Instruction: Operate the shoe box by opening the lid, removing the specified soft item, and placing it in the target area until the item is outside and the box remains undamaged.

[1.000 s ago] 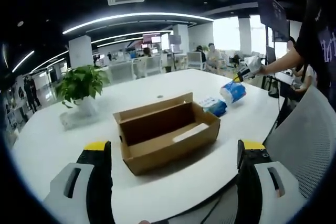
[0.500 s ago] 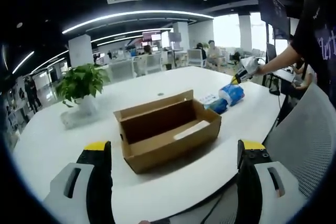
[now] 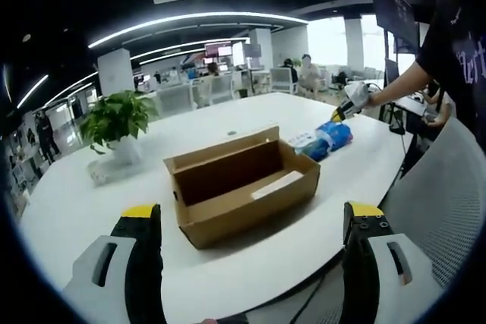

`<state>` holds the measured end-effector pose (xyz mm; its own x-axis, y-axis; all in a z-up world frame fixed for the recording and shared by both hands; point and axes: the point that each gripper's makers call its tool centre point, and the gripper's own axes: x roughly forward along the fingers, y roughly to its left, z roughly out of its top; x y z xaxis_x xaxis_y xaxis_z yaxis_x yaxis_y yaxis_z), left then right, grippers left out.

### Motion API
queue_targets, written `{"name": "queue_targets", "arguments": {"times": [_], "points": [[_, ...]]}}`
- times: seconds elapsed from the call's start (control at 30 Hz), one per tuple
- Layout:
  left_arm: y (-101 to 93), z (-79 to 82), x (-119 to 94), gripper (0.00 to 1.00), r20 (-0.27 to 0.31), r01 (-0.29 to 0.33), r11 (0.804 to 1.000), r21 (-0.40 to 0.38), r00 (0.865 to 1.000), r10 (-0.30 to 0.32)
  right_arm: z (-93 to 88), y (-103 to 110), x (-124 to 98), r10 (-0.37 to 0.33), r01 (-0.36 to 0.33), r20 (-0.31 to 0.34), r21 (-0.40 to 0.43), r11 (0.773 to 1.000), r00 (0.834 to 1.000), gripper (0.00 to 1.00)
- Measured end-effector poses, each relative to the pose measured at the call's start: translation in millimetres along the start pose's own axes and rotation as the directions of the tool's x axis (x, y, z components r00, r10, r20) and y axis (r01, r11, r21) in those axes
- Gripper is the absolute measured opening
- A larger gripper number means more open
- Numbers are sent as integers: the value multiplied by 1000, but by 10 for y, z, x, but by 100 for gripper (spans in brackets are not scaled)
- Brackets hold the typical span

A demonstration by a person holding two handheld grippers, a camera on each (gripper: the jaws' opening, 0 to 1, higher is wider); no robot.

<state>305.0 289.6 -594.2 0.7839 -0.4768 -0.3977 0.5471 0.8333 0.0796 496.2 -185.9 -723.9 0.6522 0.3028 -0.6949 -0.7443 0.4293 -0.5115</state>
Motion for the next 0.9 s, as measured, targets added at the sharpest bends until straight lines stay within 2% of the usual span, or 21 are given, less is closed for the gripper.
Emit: {"name": "queue_targets", "arguments": {"times": [0.2,0.4,0.5,0.57,0.67,0.8,0.9], "points": [[-4,-16,4,99,-4,6,1000,3,1000,-6,4,-26,7,-13,14,-7,33,999,1000,0],[-19,-16,1,99,-1,12,1000,6,1000,-12,-1,-125,-107,-64,65,-11,131,989,998,9],[-35,-5,1,99,2,17,1000,4,1000,-17,20,-199,-210,-103,99,4,213,972,995,16],[-43,0,1,99,4,20,1000,5,1000,-20,34,-215,-275,-112,103,18,272,957,994,17],[-56,10,2,99,7,24,1000,4,1000,-24,33,-211,-353,-121,102,34,345,933,992,26],[-69,18,2,99,9,30,1000,5,1000,-30,-47,-141,-417,-116,97,25,395,914,993,37],[-71,24,2,99,11,31,1000,5,999,-31,-164,-8,-449,-108,91,9,469,878,994,45]]}}
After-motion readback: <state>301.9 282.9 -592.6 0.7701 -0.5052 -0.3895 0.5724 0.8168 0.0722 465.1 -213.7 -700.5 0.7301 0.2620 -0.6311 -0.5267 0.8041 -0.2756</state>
